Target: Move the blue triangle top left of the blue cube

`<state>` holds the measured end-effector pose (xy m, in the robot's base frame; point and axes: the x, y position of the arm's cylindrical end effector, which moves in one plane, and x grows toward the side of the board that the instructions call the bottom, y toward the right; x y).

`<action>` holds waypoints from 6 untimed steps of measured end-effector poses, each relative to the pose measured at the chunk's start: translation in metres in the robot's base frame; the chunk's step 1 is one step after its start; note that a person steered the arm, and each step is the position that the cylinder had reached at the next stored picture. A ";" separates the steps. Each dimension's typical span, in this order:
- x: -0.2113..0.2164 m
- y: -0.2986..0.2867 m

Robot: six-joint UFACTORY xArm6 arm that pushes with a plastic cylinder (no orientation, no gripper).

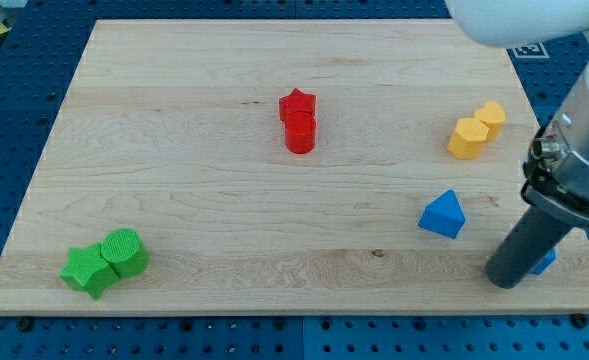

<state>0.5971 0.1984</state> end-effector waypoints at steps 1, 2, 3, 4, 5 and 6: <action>0.002 0.004; 0.004 -0.010; -0.004 -0.059; -0.039 -0.106; -0.087 -0.117; -0.090 -0.115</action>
<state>0.5073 0.0834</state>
